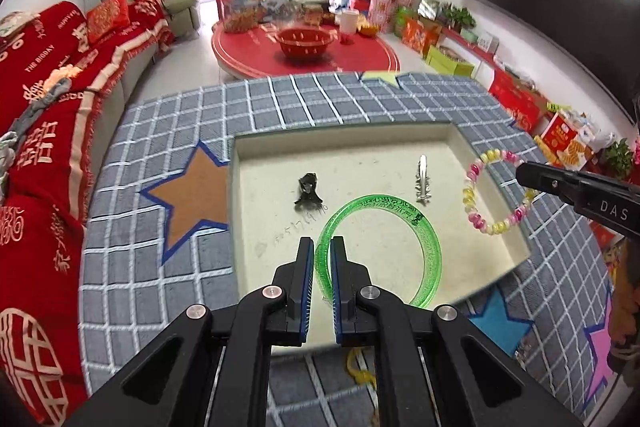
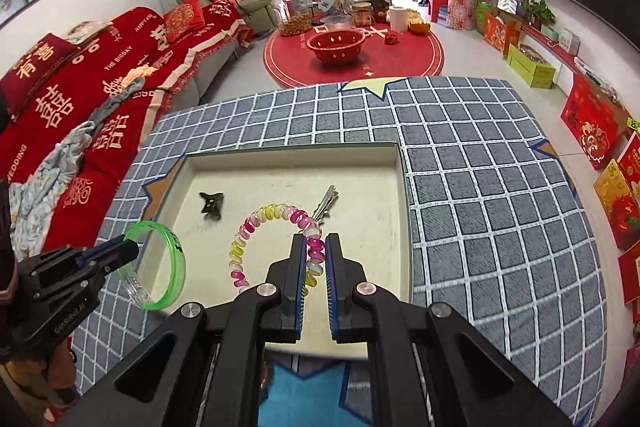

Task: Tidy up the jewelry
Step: 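Carry the bangle and bead bracelet over the tray with both tools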

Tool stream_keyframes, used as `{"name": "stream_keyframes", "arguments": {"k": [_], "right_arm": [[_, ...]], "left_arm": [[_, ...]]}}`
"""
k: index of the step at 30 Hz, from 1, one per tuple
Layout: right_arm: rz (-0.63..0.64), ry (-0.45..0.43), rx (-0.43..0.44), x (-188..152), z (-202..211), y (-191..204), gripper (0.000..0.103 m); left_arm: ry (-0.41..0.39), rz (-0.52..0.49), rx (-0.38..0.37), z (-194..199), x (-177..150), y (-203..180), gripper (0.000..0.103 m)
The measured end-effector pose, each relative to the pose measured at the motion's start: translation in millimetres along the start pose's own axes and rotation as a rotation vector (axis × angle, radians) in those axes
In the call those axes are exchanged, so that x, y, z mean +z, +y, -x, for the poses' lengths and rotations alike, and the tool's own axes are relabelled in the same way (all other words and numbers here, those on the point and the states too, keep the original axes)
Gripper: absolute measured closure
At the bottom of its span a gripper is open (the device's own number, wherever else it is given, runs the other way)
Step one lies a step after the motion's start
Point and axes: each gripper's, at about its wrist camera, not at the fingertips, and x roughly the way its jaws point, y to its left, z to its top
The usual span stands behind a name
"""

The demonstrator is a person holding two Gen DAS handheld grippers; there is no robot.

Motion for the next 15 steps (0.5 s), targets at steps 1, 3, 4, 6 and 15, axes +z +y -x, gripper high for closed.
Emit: {"name": "stream_keyframes", "arguments": {"k": [1,3,4,6,15], "right_arm": [[-0.005,0.012,-0.003,1.9,-7.5,-2.1,0.093],[-0.022,0.042,-0.01,3.0,-24.2,-9.2,0.093],[-0.034,0.06,-0.01,2.8,-32.4,-13.2,0.093],[-0.051,0.082,-0.016,2.0,-45.5,-20.0,0.093],[-0.058,0.092,-0.101,7.6,-83.1,-35.2,0.093]], "left_arm": [[0.016,-0.003,-0.003,-8.6,1.9,-1.3,0.082],[0.049,-0.009,-0.011,-24.0,5.3,-4.0,0.082],[0.065,-0.012,-0.013,-32.9,6.3,-5.8,0.082],[0.088,-0.023,-0.008,-46.6,8.0,-9.9,0.082],[0.101,-0.044,0.07,-89.2,17.5,-16.3,0.082]]}}
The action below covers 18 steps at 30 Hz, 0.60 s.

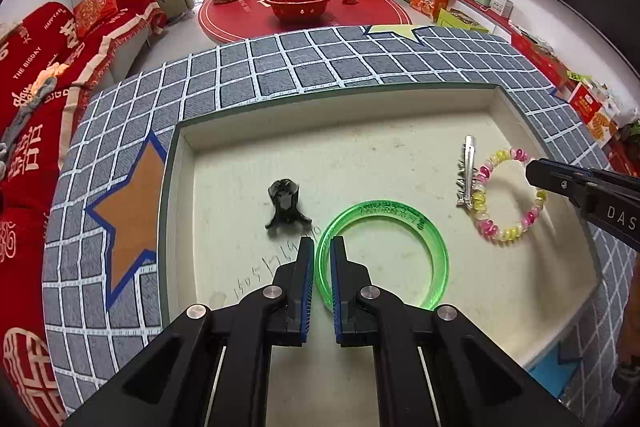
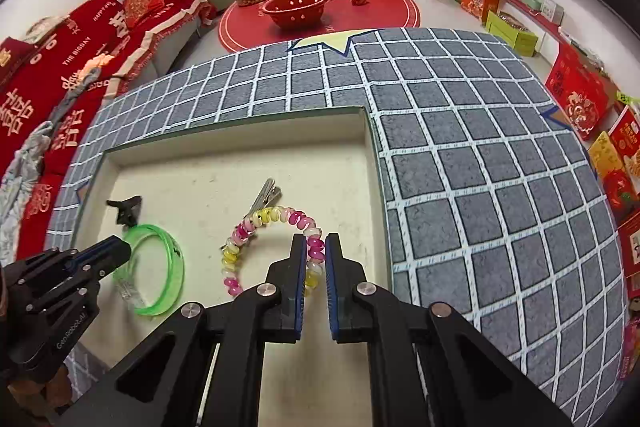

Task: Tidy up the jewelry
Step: 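Carry the bangle and bead bracelet over the tray with both tools, then open both tools to release the bangle and bracelet into the tray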

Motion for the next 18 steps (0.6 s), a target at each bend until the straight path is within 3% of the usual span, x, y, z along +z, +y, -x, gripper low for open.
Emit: {"name": "stream_keyframes", "arguments": {"k": [13,18], "right_arm": [[0.027,0.027,-0.037,-4.0,-21.1,2.6,0.092],[-0.001,0.022,0.007,-4.0,-15.7,1.1,0.088]], "left_arm": [[-0.038,-0.066,0.094,-6.8,0.0,-9.4,0.081],[-0.082,-0.05,0.09,7.1,-2.2,-6.8,0.081]]}}
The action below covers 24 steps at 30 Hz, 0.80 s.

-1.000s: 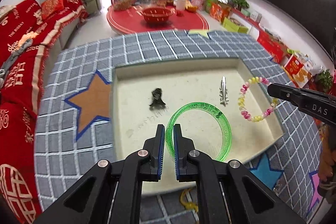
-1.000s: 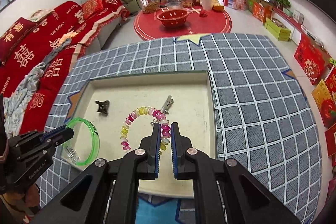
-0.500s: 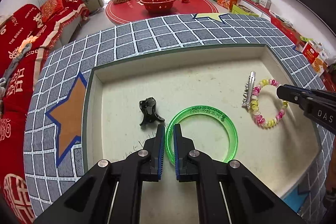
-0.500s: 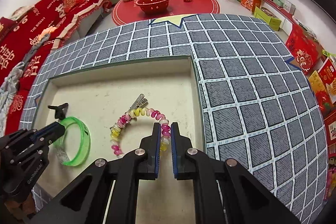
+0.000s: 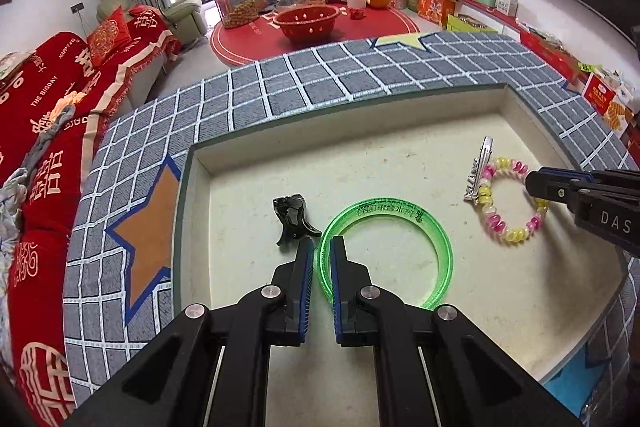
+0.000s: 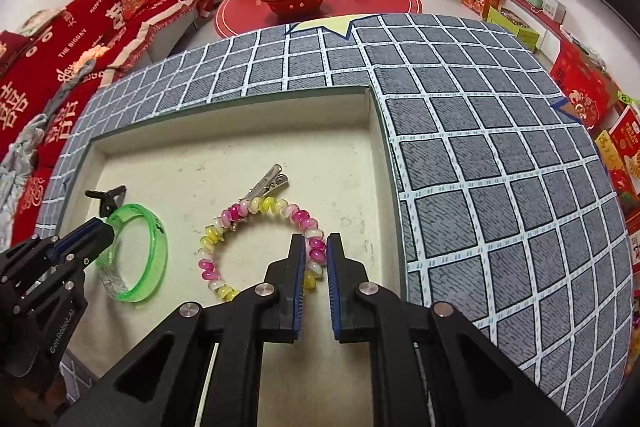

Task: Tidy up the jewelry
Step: 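Open both tools to release the bangle and bracelet into the tray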

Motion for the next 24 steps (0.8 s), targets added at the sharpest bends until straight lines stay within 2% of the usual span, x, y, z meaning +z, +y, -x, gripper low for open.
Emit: {"name": "stream_keyframes", "arguments": {"k": [1,2,3,7,10,13,15,22,23,24], "right_arm": [[-0.007,-0.009,0.013,-0.4,3.2,0.0,0.075],[-0.011,-0.018,0.022,-0.6,5.9,0.0,0.053],[-0.013,-0.031,0.032,-1.0,9.8,0.5,0.045],[-0.015,-0.073,0.068,-1.9,27.2,4.9,0.042],[-0.032,-0.107,0.104,-2.6,44.5,7.1,0.032],[-0.044,-0.138,0.133,-8.4,63.8,8.8,0.028],[-0.05,-0.156,0.156,-13.7,76.6,10.1,0.023],[-0.06,-0.185,0.197,-36.9,112.0,11.9,0.022],[-0.06,-0.19,0.197,-40.9,116.7,11.7,0.022],[-0.06,-0.193,0.198,-45.3,121.4,11.0,0.022]], "left_arm": [[-0.011,0.003,-0.003,3.6,-0.3,1.4,0.081],[-0.02,0.005,-0.004,6.4,-0.5,2.1,0.081],[-0.029,0.009,-0.007,9.5,-0.7,3.1,0.081],[-0.066,0.041,-0.021,25.3,0.2,11.9,0.081],[-0.101,0.078,-0.039,44.3,-3.6,21.2,0.081],[-0.142,0.095,-0.034,65.0,-10.2,28.8,0.081],[-0.162,0.109,-0.035,77.0,-15.5,33.7,0.081],[-0.173,0.177,-0.068,107.9,-42.3,43.4,0.081],[-0.172,0.184,-0.073,110.7,-45.8,43.3,0.078],[-0.168,0.186,-0.081,113.1,-50.8,42.3,0.064]]}}
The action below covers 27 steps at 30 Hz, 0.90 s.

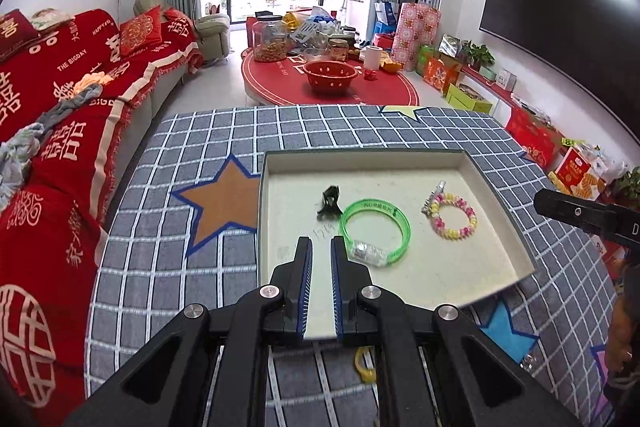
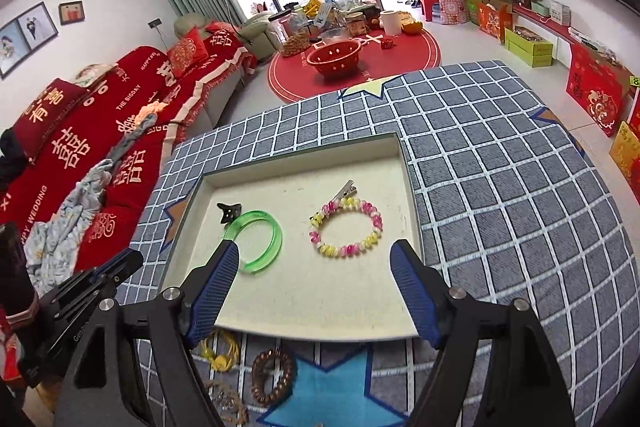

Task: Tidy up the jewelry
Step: 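Open both tools to release the bangle and bracelet into the tray, then move both tools back toward the braided bracelet and heart pendant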

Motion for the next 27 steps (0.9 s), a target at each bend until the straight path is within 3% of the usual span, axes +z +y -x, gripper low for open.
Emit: {"name": "stream_keyframes", "arguments": {"k": [1,2,4,10,16,17,22,27], "right_arm": [[-0.001,0.0,0.0,-3.1,4.0,-0.5,0.022],[-0.001,0.001,0.002,-7.0,8.4,-1.0,0.021],[-0.004,0.006,0.003,-14.6,15.6,-1.6,0.016],[-0.025,0.011,-0.016,-39.1,30.7,-9.5,0.016],[-0.023,0.001,-0.029,-62.9,45.5,-11.8,0.012],[-0.017,-0.007,-0.028,-66.8,48.4,-10.9,0.0],[0.003,-0.049,-0.027,-84.6,58.7,-6.6,0.0],[0.003,0.046,-0.037,-98.8,52.8,-7.5,0.0]], "left_arm": [[0.007,0.005,-0.006,2.9,-3.7,0.6,0.007],[-0.013,0.024,-0.001,9.8,-9.6,1.8,0.0],[-0.047,0.019,0.007,20.1,-15.8,2.1,0.0],[-0.032,0.009,0.045,35.1,-37.4,7.1,0.0],[0.048,0.052,0.015,32.3,-64.7,18.9,0.0],[0.055,0.053,0.013,33.1,-70.3,19.6,0.0],[0.061,0.05,0.03,38.9,-89.6,13.8,0.0],[0.078,0.057,0.044,37.2,-98.7,12.9,0.0]]}}
